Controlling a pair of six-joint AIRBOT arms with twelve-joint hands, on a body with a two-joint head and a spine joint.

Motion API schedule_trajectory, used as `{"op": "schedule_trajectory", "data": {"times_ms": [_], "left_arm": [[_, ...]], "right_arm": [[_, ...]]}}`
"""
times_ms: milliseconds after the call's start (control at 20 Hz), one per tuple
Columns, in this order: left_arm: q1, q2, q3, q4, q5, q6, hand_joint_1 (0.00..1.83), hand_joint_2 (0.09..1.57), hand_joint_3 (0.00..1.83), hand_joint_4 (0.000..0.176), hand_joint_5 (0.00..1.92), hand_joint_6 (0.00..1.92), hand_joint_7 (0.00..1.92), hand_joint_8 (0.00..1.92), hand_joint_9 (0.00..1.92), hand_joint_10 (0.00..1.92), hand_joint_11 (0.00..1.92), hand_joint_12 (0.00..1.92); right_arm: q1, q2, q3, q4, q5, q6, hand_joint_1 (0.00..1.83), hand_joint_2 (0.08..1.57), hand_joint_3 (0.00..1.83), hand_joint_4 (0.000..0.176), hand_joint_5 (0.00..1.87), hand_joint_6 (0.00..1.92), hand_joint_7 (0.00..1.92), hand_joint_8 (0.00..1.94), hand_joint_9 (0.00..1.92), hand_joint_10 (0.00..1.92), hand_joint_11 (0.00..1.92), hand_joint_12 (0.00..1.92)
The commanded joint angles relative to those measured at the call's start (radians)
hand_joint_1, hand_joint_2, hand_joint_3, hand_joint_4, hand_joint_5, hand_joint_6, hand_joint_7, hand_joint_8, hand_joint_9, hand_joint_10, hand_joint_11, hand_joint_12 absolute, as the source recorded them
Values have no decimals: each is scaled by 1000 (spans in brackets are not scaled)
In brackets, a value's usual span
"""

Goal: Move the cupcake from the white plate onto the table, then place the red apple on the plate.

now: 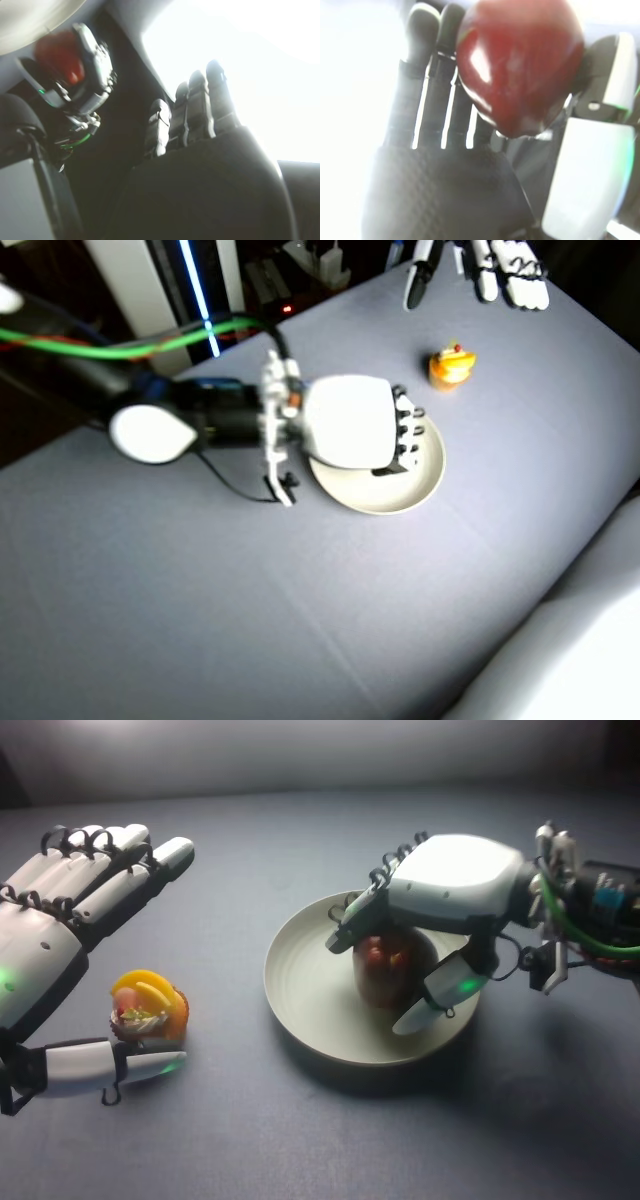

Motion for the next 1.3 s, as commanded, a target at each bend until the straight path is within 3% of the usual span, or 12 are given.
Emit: {"op": "schedule_trajectory", "data": {"times_ms": [0,50,100,150,200,600,700,800,1050,1150,1200,1250], "left_arm": [[-9,0,0,13,-125,-2,798,861,0,176,0,0,0,0,17,1,26,131],[-9,-1,0,13,-124,-2,794,862,0,176,0,0,0,0,23,3,31,136],[-9,0,0,13,-123,-3,790,864,0,176,0,0,0,0,19,1,27,137],[-8,0,0,12,-124,-5,790,864,0,176,0,0,0,0,19,1,27,137],[-7,-1,0,10,-125,-5,781,864,0,176,0,0,0,0,19,1,39,148],[2,-5,-6,2,-137,-14,725,848,0,176,0,0,0,0,43,7,62,179],[8,1,-12,-2,-147,-14,740,860,1,176,0,0,0,0,20,0,22,171],[26,7,-17,-13,-168,-17,747,868,0,176,0,0,24,0,38,0,5,276],[59,15,-27,-38,-198,-29,780,893,10,169,0,0,49,14,78,11,30,273],[59,13,-12,-49,-219,-60,779,875,5,118,36,2,138,13,173,5,2,608],[59,7,-2,-52,-230,-89,846,897,15,68,39,0,166,15,196,6,0,662],[60,-1,10,-52,-244,-124,619,1129,6,63,7,0,171,4,304,13,21,871]], "right_arm": [[14,-5,8,32,77,5,1016,951,0,4,840,1,534,475,526,1062,487,1548],[14,-10,10,29,72,5,894,899,0,129,441,0,282,143,250,546,101,1343],[14,-12,10,25,70,5,857,857,0,167,234,9,144,31,110,265,19,1035],[14,-11,7,24,70,5,857,857,0,167,234,9,144,31,110,265,19,1035],[14,-11,5,24,70,5,830,827,0,176,13,0,8,1,34,49,0,628],[6,77,-45,74,90,7,924,842,2,176,0,0,0,0,5,0,0,176],[-5,123,-70,115,135,3,561,859,10,176,0,0,0,0,0,0,0,302],[-43,180,-105,221,213,-45,551,816,0,176,0,0,0,0,0,0,0,11],[-221,374,-271,500,555,-147,837,899,18,176,0,0,0,0,0,0,0,0],[-324,413,-325,591,703,-157,807,1003,14,176,0,0,41,3,71,11,86,49],[-376,416,-342,632,779,-154,683,1087,9,146,27,2,86,3,138,12,133,92],[-433,415,-355,675,856,-139,578,1206,11,54,104,7,198,10,263,21,233,160]]}}
